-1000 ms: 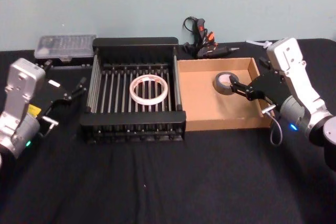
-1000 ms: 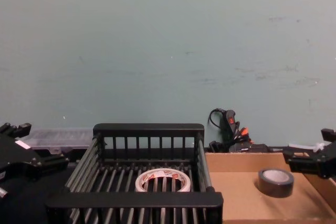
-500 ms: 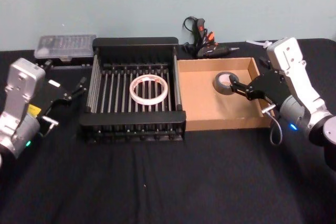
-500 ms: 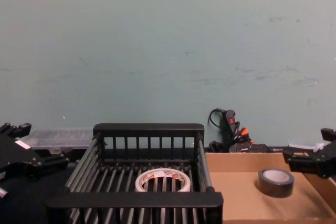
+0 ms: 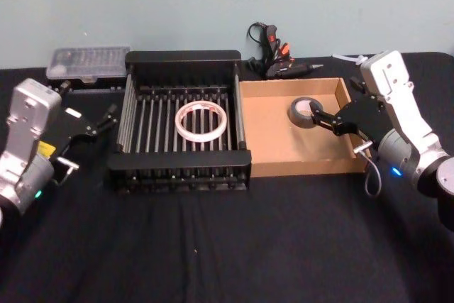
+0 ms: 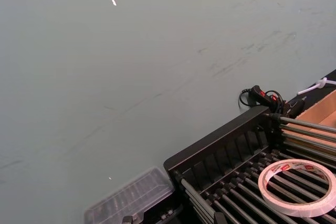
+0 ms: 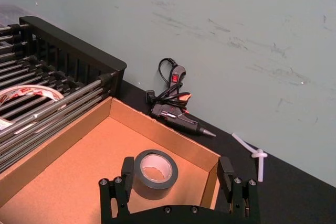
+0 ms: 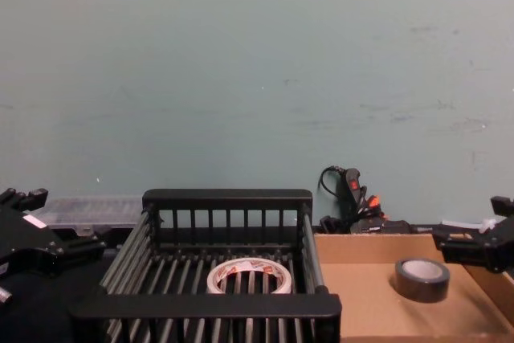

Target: Pick up the white tape and place it into the black box , Pick up the silver tape and place it into the brown box.

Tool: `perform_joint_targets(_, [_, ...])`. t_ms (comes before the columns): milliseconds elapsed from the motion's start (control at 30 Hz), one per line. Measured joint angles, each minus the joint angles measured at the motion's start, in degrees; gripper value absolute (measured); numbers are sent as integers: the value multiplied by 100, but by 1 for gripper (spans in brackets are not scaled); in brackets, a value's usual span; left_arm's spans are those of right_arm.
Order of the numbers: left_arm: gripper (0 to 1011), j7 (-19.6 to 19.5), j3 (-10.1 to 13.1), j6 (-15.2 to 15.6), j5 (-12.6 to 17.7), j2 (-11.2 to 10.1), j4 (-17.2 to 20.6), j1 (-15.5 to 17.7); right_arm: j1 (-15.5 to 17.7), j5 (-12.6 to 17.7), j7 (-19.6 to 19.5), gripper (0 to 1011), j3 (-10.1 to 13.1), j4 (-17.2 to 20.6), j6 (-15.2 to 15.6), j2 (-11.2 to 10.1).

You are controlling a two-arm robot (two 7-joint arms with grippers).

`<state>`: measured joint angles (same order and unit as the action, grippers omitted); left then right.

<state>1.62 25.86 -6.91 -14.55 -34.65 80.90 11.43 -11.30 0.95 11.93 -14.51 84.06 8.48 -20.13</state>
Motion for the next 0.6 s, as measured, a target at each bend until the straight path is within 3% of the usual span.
perform_joint_targets(600, [1001,0,0,0,0,0,0,0,0,0,0,1002,0,0,1,0])
